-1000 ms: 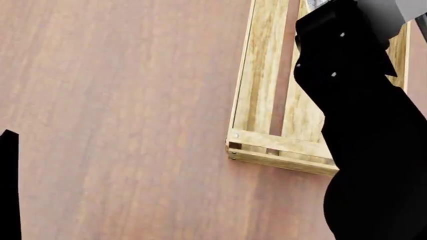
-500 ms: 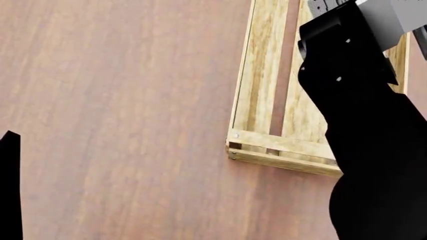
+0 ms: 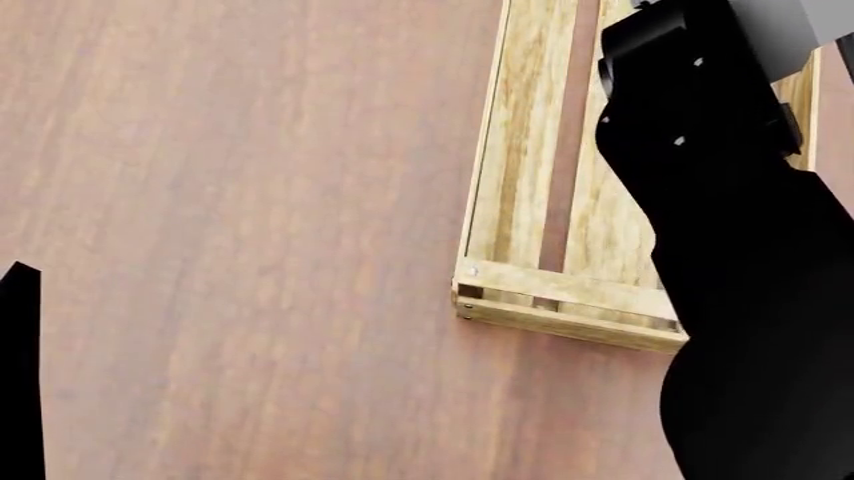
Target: Stack the right bowl on the left bowl and place them in the tray.
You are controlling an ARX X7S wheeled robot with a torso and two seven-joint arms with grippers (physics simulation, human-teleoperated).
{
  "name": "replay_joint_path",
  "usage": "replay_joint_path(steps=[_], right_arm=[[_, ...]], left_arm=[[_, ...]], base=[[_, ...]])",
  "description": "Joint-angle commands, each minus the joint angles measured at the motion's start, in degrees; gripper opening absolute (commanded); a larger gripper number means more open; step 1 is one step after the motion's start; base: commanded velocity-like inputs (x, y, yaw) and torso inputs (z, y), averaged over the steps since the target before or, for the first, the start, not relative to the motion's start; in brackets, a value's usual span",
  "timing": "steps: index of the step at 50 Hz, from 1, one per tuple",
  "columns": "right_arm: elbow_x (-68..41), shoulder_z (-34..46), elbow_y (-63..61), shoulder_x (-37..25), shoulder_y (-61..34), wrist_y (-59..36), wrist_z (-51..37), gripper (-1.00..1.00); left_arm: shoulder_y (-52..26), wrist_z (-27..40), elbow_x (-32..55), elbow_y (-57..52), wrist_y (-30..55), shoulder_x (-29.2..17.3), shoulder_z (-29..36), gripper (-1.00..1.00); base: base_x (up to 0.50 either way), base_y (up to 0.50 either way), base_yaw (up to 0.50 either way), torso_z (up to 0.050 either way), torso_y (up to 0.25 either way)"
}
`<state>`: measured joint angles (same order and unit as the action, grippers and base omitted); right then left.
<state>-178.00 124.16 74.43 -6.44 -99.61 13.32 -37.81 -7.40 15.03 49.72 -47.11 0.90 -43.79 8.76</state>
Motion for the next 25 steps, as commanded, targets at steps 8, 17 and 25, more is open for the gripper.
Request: replay_joint_path(steps=[8, 17, 25], right_arm=[[0.4, -1.7, 0.6, 0.9, -1.0, 4.0, 0.5, 1.00], [0.5, -3.0, 0.5, 1.2, -1.3, 6.4, -0.7, 1.00], [0.7, -4.4, 0.5, 1.9, -0.8, 7.1, -0.2, 1.00]], left_arm=[[0.2, -1.9, 0.3, -0.6, -1.1, 1.4, -1.7, 1.00], [0.3, -1.9, 0.2, -0.8, -1.2, 1.4, -1.6, 1.00], [0.5, -1.8, 0.4, -1.0, -1.4, 1.2, -1.8, 1.00]], base=[[0.00, 0.00, 0.00, 0.000, 0.000], [0.00, 0.00, 0.00, 0.000, 0.000], [0.00, 0.00, 0.00, 0.000, 0.000]])
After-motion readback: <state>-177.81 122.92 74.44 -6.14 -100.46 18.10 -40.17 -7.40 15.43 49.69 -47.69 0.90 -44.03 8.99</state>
